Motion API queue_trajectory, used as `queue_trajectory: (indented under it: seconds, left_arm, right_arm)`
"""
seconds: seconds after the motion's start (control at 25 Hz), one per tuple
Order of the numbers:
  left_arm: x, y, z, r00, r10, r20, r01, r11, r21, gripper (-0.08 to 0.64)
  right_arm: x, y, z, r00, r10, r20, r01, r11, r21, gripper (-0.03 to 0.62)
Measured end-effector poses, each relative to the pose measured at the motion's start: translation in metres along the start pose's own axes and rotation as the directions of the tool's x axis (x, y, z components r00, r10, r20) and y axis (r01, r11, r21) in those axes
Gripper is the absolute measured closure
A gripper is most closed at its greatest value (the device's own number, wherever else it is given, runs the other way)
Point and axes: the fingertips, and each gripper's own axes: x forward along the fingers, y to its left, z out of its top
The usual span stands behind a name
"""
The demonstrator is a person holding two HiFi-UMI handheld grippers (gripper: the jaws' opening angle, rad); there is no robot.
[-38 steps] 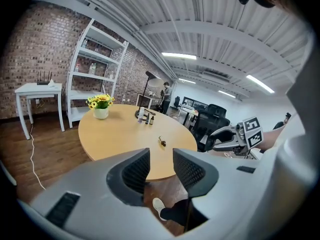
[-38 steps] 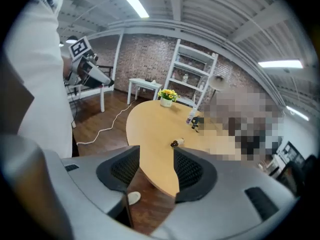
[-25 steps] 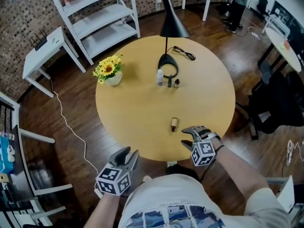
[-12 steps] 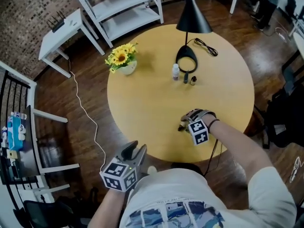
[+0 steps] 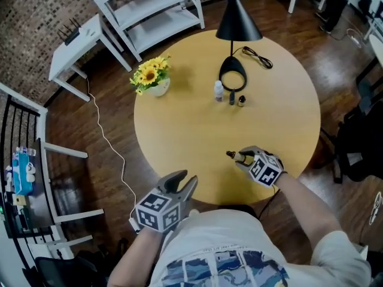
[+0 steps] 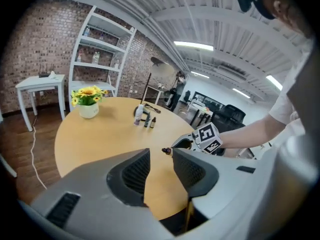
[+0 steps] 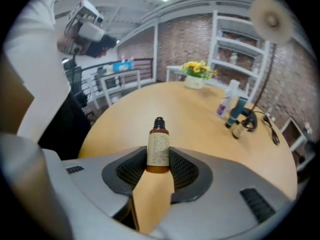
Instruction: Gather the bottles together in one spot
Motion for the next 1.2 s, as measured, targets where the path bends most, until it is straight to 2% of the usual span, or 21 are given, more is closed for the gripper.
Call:
queue_trajectory:
  seconds: [0.12,0.24,0.36,0.52,0.6,0.64,0.8,0.88,0.96,1.0,1.08,1.2]
  left_arm:
    - [0.017,-0.028,0.018,0.992,-0.123,0.008,0.123,0.992,0.033,0.440]
    - [0.035,-0.060,0.042,0.963,-0.266,0.038,0.266,0.964,0.004,0.440]
    - [0.060,-0.089,0.059,0.932,-0.362,0.032,0.362,0.932,0.008,0.410]
    - [0.083,-0.121,0.064,0.902,-0.432,-0.003,0.432,0.902,0.016,0.383]
    - [0.090,-0.136,0.063,0.893,-0.451,-0.013,0.451,0.892,0.037,0.394]
    - [0.093,-0.145,0.062,0.887,-0.462,-0.022,0.463,0.885,0.054,0.425]
    - [0.102,-0.178,0.060,0.859,-0.508,-0.058,0.511,0.852,0.116,0.443]
    - [0.107,-0.189,0.065,0.858,-0.510,-0.057,0.512,0.844,0.161,0.459]
    - [0.114,-0.193,0.076,0.865,-0.499,-0.050,0.498,0.841,0.212,0.482]
    - [0.118,-0.193,0.081,0.871,-0.489,-0.048,0.486,0.842,0.235,0.481]
    - [0.130,-0.188,0.094,0.889,-0.455,-0.046,0.448,0.847,0.287,0.482]
    - [0.154,-0.177,0.112,0.928,-0.372,-0.024,0.353,0.856,0.377,0.481]
  right_arm:
    - [-0.048,0.007,0.039,0.977,-0.116,0.180,0.088,0.984,0.155,0.442]
    - [-0.094,0.020,0.075,0.928,-0.208,0.310,0.148,0.967,0.206,0.443]
    - [-0.130,0.028,0.094,0.873,-0.297,0.387,0.215,0.946,0.241,0.442]
    - [-0.154,0.040,0.092,0.827,-0.397,0.398,0.316,0.914,0.255,0.443]
    - [-0.159,0.042,0.082,0.818,-0.430,0.383,0.347,0.899,0.268,0.442]
    - [-0.162,0.042,0.075,0.814,-0.445,0.372,0.360,0.891,0.278,0.443]
    - [-0.177,0.041,0.050,0.798,-0.499,0.337,0.402,0.858,0.319,0.436]
    - [-0.184,0.035,0.036,0.792,-0.529,0.304,0.432,0.838,0.332,0.426]
    - [-0.193,0.027,0.020,0.786,-0.555,0.273,0.458,0.819,0.346,0.374]
    - [-0.197,0.023,0.012,0.782,-0.566,0.261,0.466,0.809,0.359,0.374]
    - [-0.208,0.017,-0.003,0.774,-0.586,0.238,0.480,0.789,0.383,0.374]
    - [-0.223,0.010,-0.025,0.763,-0.613,0.207,0.491,0.757,0.431,0.374]
